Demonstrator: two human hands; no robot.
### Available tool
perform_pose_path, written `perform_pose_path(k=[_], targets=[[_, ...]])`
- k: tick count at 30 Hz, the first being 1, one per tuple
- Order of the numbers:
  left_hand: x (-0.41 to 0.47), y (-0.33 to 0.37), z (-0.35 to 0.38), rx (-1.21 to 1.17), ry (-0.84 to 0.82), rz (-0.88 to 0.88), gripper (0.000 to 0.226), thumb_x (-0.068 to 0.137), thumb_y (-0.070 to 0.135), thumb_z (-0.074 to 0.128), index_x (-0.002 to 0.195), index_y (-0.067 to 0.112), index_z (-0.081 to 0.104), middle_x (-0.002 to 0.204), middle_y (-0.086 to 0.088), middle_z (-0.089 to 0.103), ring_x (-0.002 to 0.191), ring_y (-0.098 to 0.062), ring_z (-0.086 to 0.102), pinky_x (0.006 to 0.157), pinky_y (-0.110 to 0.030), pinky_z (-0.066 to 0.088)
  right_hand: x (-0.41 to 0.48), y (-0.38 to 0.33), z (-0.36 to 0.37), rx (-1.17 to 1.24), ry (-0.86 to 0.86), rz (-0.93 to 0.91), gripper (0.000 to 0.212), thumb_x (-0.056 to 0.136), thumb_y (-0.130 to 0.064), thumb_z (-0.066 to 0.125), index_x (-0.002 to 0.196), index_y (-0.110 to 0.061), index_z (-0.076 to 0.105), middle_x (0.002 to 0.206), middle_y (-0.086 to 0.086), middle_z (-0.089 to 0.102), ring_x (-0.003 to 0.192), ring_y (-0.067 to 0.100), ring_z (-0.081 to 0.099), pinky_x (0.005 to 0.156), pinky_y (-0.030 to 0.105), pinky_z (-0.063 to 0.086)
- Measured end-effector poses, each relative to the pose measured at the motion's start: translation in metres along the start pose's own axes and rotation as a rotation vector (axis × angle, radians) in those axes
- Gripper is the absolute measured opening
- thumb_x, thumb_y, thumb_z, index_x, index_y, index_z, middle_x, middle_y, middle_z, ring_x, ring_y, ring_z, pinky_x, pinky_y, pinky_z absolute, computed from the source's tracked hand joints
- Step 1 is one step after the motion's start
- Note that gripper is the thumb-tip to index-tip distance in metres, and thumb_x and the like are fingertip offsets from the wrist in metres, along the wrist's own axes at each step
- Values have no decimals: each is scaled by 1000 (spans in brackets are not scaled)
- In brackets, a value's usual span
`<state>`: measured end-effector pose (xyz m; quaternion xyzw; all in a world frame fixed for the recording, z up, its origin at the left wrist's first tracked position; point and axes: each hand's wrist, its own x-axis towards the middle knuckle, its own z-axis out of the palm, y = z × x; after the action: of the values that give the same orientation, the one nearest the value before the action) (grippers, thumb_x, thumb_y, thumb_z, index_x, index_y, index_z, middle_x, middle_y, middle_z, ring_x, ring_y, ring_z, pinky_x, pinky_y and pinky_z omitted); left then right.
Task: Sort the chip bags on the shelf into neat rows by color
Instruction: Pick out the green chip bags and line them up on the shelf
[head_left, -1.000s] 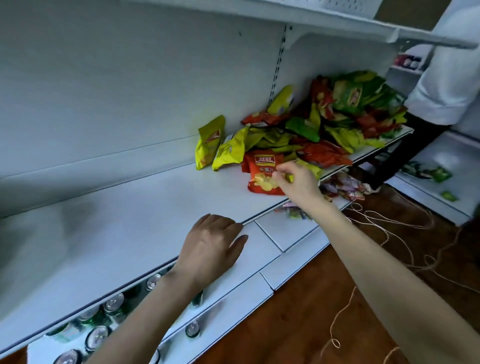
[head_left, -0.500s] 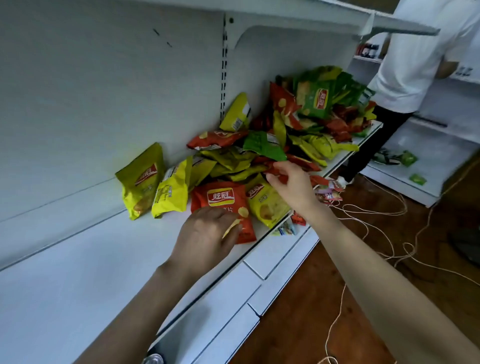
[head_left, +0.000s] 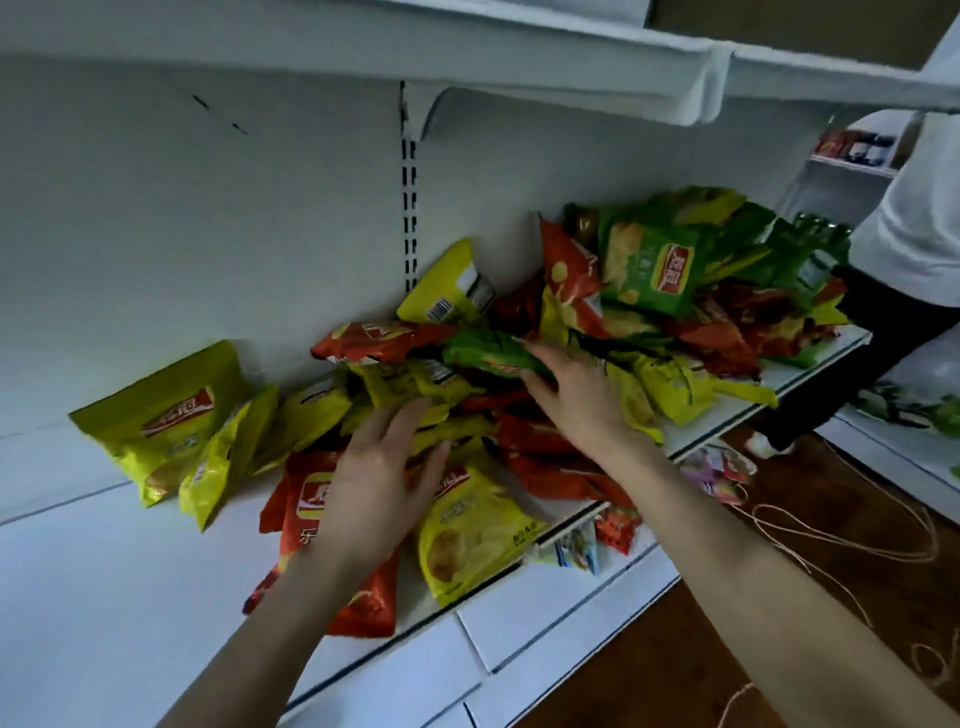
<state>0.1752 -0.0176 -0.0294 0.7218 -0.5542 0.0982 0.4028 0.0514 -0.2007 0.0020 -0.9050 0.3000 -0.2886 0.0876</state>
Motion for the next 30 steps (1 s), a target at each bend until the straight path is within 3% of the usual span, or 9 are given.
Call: perform_pose_path(k=[5,8,11,14,17,20,22,25,30], targets=[[41,41,19,-91,120,-176,91,80,58,64,145,4,29,150,-17,31,140,-22,24,107,-28,23,16,29,-71,306,79,-88,28,91,-12,56,115,1,60,108,7,62,102,15,57,82,9,38],[67,66,21,-237,44,-210,102,68,64,67,147,12,27,145,3,37,132,-9,34,104,-20,30,9,44,-88,459,-58,-116,17,90,-15,57,102,-6,63,94,-14,59,83,-13,54,73,1,37],[80,76,31,-352,-81,-184,79,70,57,72,132,14,50,110,30,51,100,20,48,80,4,35,10,61,-92,561,-194,-42,7,90,-14,57,96,-17,59,90,-18,59,82,-14,55,73,7,43],[85,75,45,-366,-83,-216,41,79,36,73,112,15,62,93,25,57,80,26,52,67,1,40,19,83,-94,608,-213,96,15,88,-20,60,102,-16,61,100,-4,63,90,0,59,81,17,48],[90,75,51,-500,-48,-344,20,85,16,67,103,20,57,89,20,59,72,20,56,61,-3,44,43,115,-92,424,12,240,37,86,-32,62,115,-9,60,113,4,62,106,16,58,80,14,42],[96,76,57,-642,-47,-420,21,88,14,62,94,32,55,91,18,62,75,9,62,62,-7,47,77,154,-89,232,252,355,53,82,-32,68,122,-1,52,119,14,59,111,28,56,82,23,42],[99,79,60,-732,-39,-447,26,89,11,60,94,36,53,93,18,63,77,10,63,63,-7,48,94,172,-83,251,280,464,66,79,-31,71,129,1,42,125,17,54,115,31,53,91,33,45],[103,85,65,-777,-2,-471,24,91,12,57,96,36,53,96,17,63,78,13,61,64,-5,47,105,184,-71,357,270,591,61,83,-24,68,129,0,38,129,15,53,118,29,52,91,28,39],[127,100,67,-735,162,-499,24,91,13,58,92,36,51,91,19,60,70,16,59,58,-2,43,102,190,-95,463,410,370,47,87,-18,63,125,2,45,123,14,55,112,21,52,87,19,39]])
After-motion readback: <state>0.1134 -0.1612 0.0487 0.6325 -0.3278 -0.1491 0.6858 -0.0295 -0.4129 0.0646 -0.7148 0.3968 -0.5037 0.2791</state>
